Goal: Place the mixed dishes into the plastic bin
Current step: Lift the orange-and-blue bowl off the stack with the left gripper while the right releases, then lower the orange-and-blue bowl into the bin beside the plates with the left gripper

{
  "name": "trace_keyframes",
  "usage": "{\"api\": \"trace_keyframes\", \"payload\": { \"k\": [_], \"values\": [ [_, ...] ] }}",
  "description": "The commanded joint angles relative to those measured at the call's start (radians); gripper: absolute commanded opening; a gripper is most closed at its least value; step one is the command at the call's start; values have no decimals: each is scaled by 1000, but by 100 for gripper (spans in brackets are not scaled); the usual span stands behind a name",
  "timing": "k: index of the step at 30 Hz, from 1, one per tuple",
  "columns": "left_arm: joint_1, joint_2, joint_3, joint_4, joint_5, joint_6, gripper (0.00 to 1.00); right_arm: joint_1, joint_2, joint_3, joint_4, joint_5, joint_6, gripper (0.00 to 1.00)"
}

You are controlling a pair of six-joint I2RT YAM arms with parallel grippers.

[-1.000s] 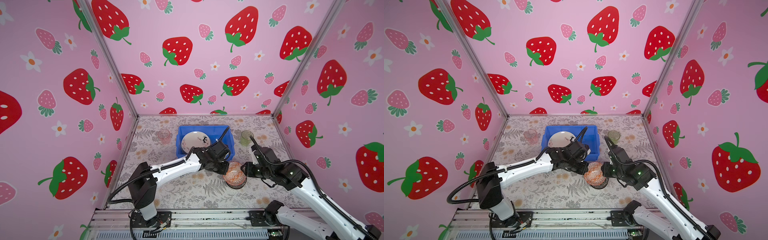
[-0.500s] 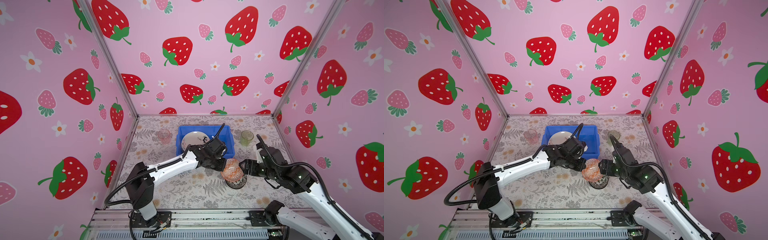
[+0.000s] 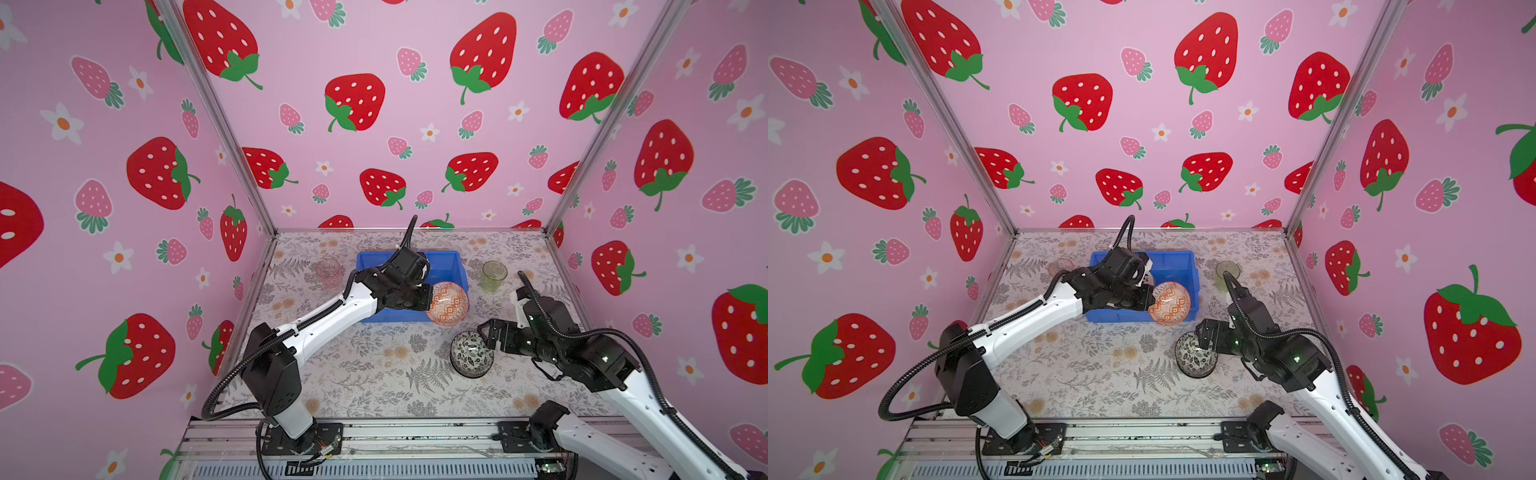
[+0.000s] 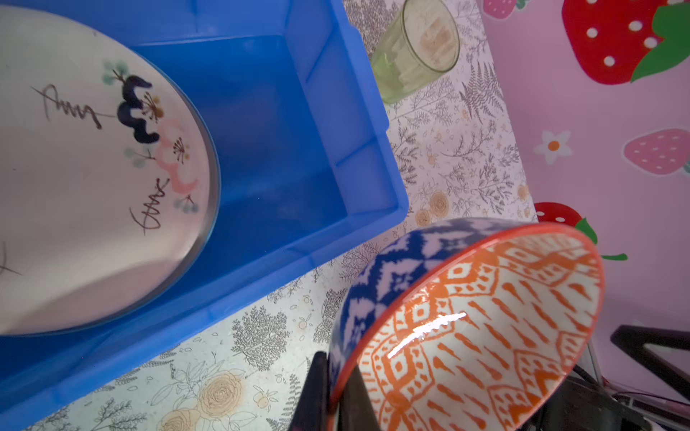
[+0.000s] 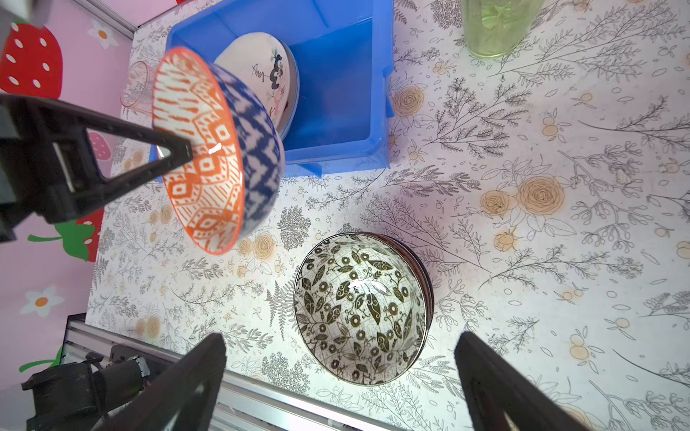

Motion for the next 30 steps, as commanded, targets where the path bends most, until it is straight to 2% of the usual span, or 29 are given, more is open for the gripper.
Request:
{"api": "trace_keyframes", "payload": {
  "k": [1,9,17,30],
  "values": [
    [25,30,68,62,-10,25,0,-7,-3,-19,-28,27,7,99],
    [73,166,187,80,-2,40,0,-32,23,-62,-25,30,-21,100],
    [99,292,264,65,8,39,0,-87,49,-97,-4,-5,-70,92],
    [111,484,427,-22,34,41,0,-165,105,-146,54,-75,-152,87]
  ]
}}
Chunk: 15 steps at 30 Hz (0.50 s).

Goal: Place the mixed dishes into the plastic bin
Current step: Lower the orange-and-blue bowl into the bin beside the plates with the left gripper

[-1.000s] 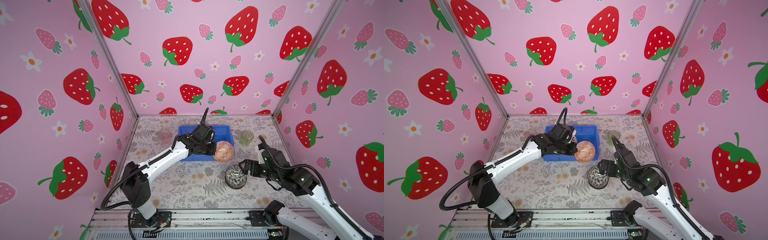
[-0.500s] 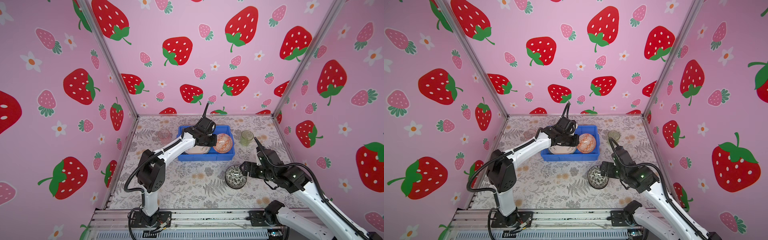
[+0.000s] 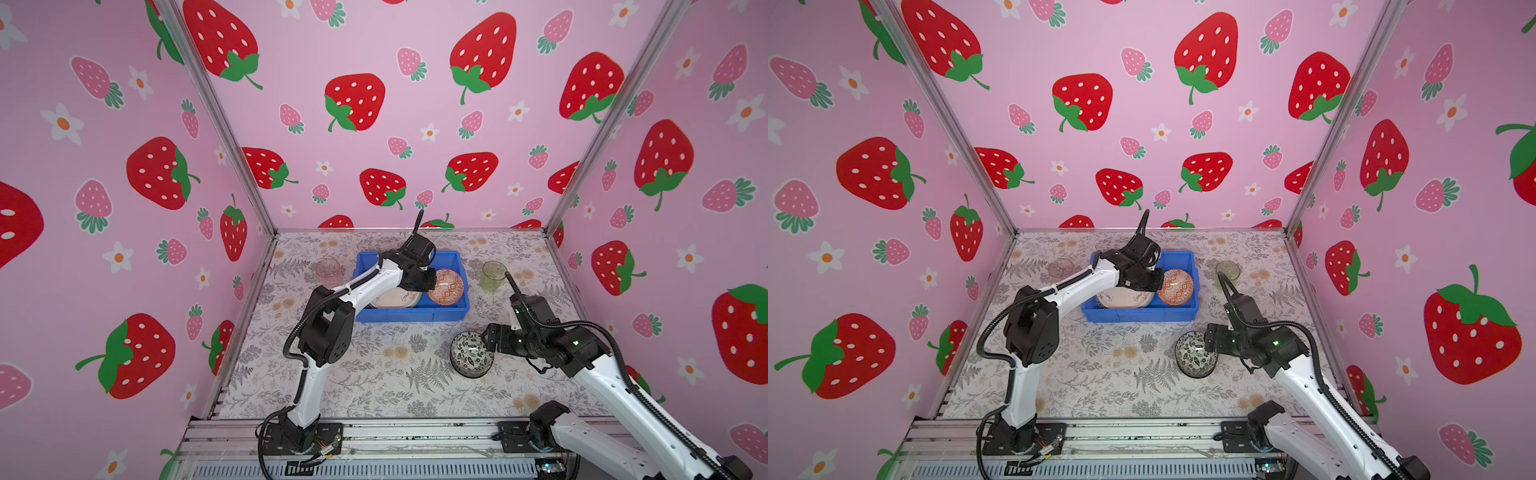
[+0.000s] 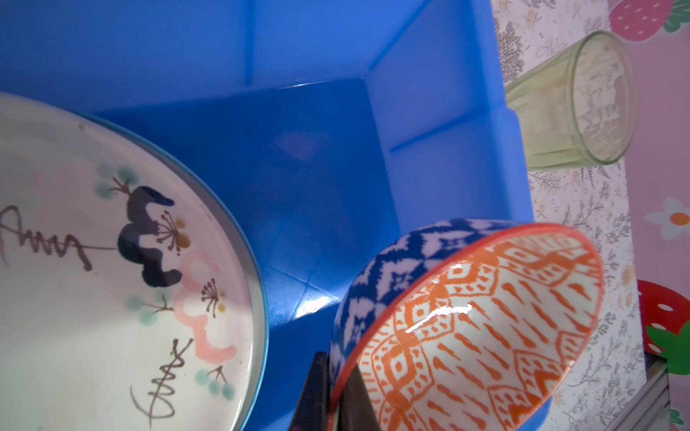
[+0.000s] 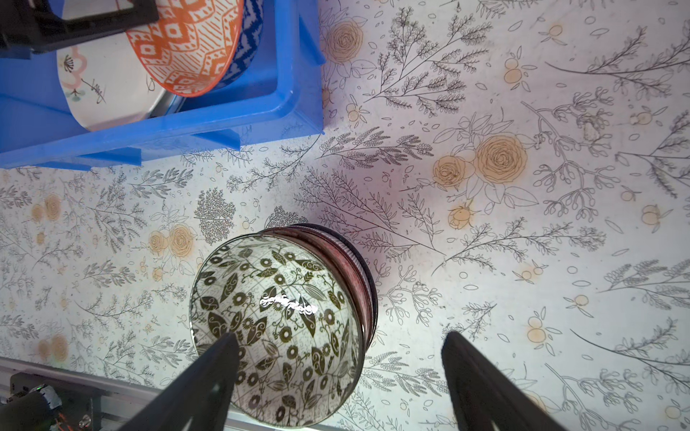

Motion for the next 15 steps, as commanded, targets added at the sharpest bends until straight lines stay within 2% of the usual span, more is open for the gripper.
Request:
{"api": "trace_keyframes", "payload": {
  "k": [1,8,15],
  "values": [
    [3,20,87,-22,23,2,0,-13,12,-22,23,-28,-40,87],
    [4,77,122,-61,20,-7,0,-17,71,-38,24,11,-66,79],
    [8,107,127,-71,36,-12,0,-18,97,-54,68,-19,-86,77]
  ]
}}
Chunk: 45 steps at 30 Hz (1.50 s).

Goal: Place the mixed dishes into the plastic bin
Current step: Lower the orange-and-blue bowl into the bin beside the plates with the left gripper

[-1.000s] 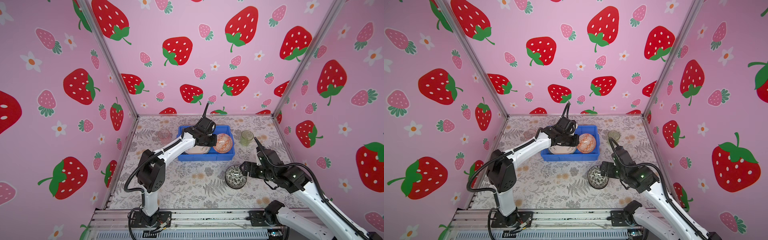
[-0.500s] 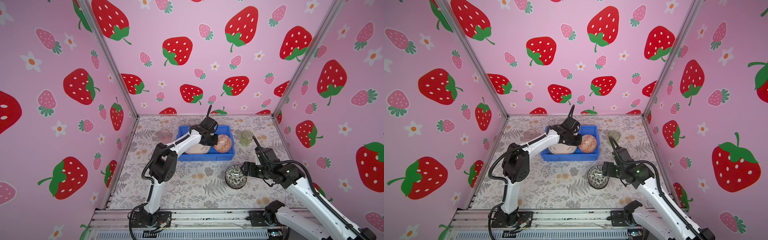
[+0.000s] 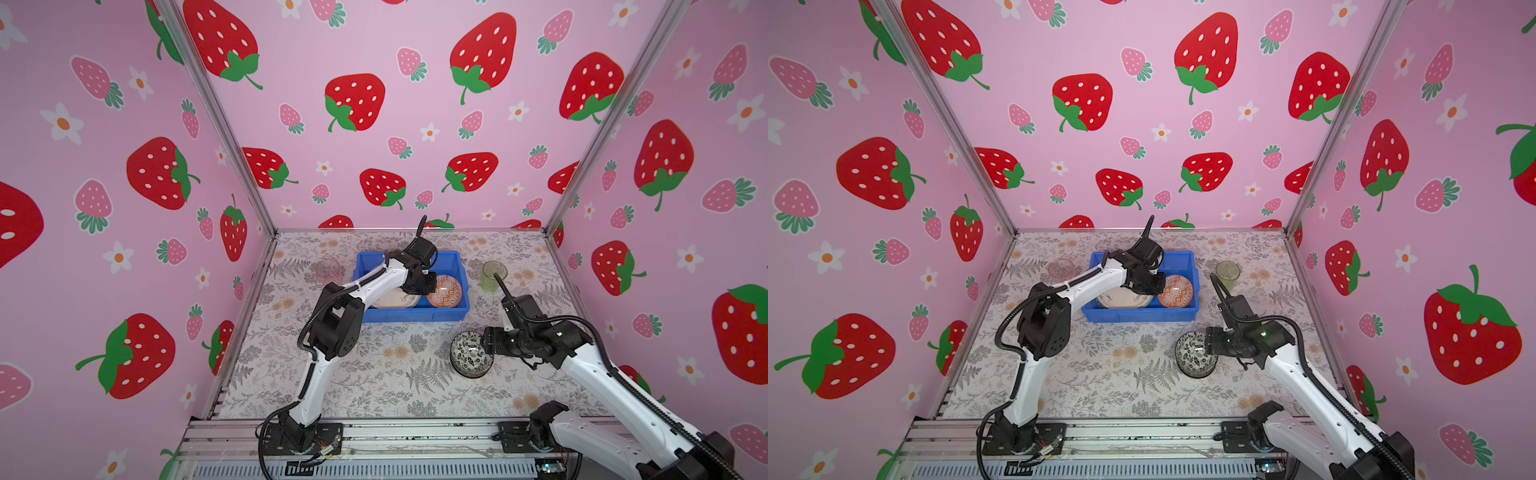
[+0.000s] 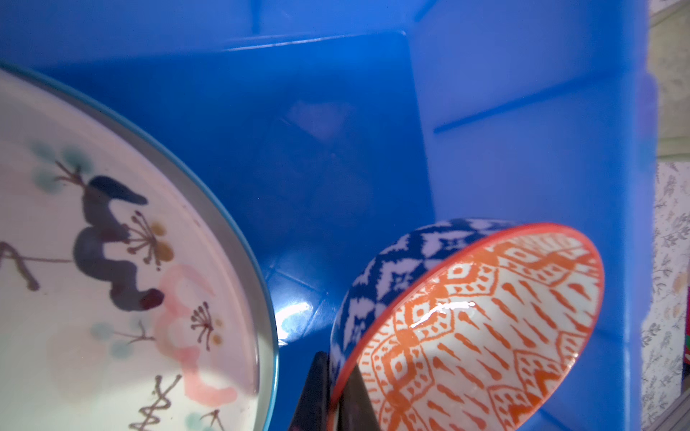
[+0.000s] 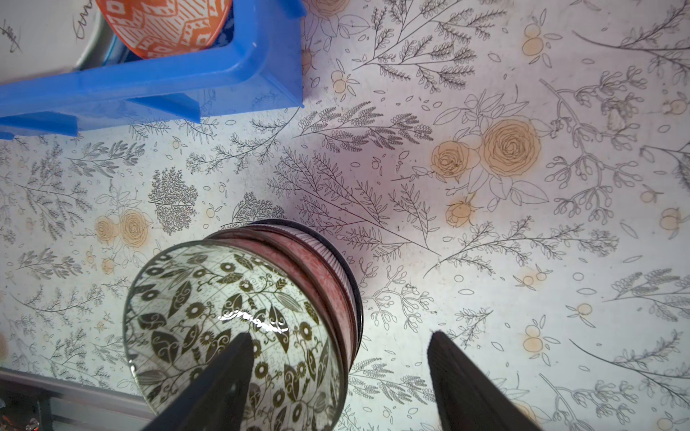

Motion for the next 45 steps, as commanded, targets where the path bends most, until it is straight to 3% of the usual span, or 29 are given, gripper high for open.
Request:
{"api": "trace_keyframes", "payload": {
  "k": [1,18,24,45],
  "values": [
    [6,13,59,-10,38,-7,0,-5,6,-13,32,-14,-23,77],
    [10,52,77,-5,108,-2,0,-5,37,-30,101,-46,-90,70],
    [9,49,77,-6,118,-3,5,-6,47,-40,122,-61,-99,67],
    [6,-21,71,-1,141,-17,48,-5,24,-63,157,-96,-101,55]
  ]
}}
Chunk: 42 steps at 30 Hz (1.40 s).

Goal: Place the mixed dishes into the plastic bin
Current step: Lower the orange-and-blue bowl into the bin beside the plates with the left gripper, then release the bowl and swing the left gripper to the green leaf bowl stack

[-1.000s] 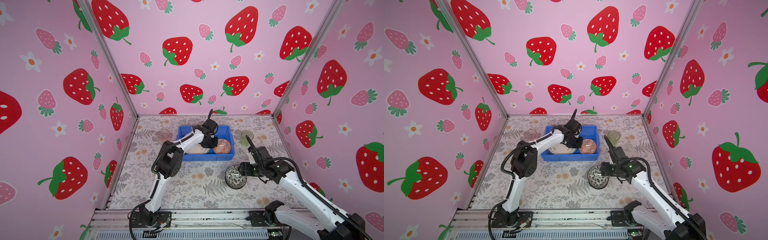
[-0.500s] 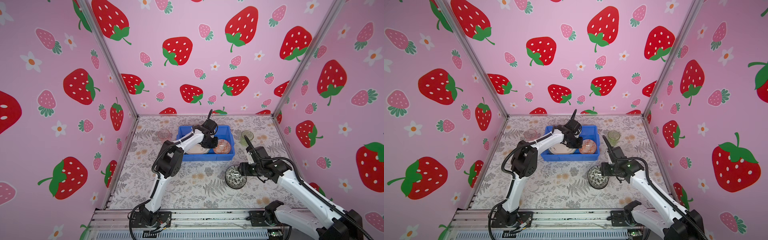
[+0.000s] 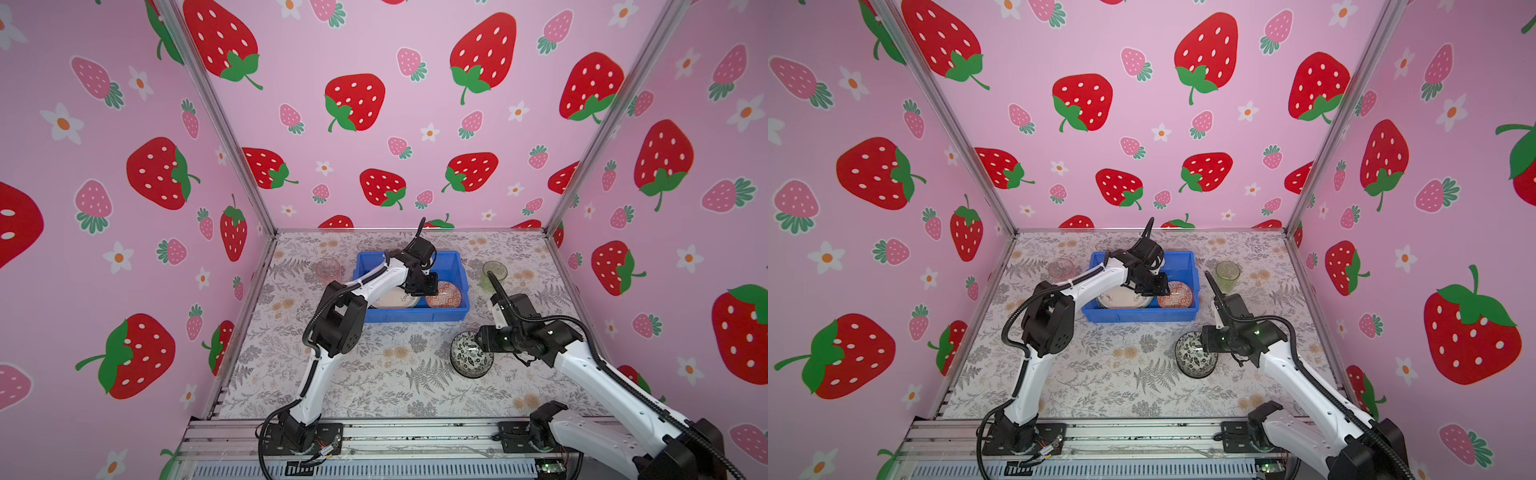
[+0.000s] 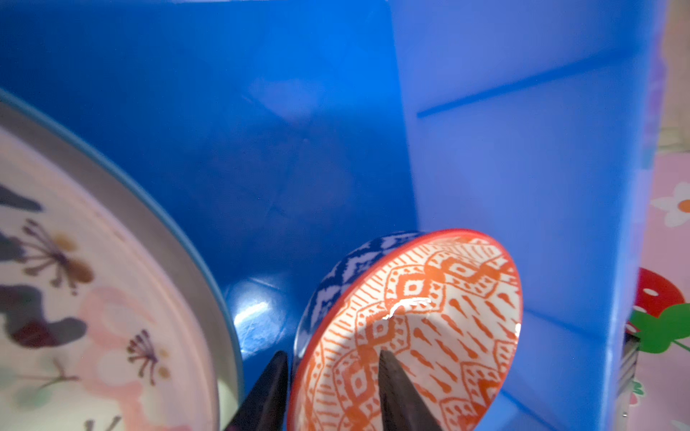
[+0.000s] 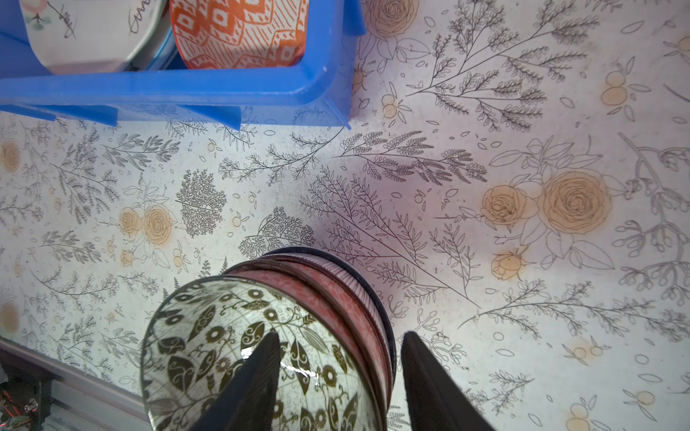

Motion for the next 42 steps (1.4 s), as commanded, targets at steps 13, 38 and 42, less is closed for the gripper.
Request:
{"api": "trace_keyframes", "payload": {
  "k": [13,38,42],
  "values": [
    [-22,-190,-33,-6,-17,9,64,-4,-63,-44,2,-14,2,49],
    [-143,-558,-494,116,-17,-115,74,-4,-159,-73,22,-69,44,44],
    [-193,-599,-576,157,-20,-155,74,-4,-172,-76,20,-71,52,44]
  ]
}}
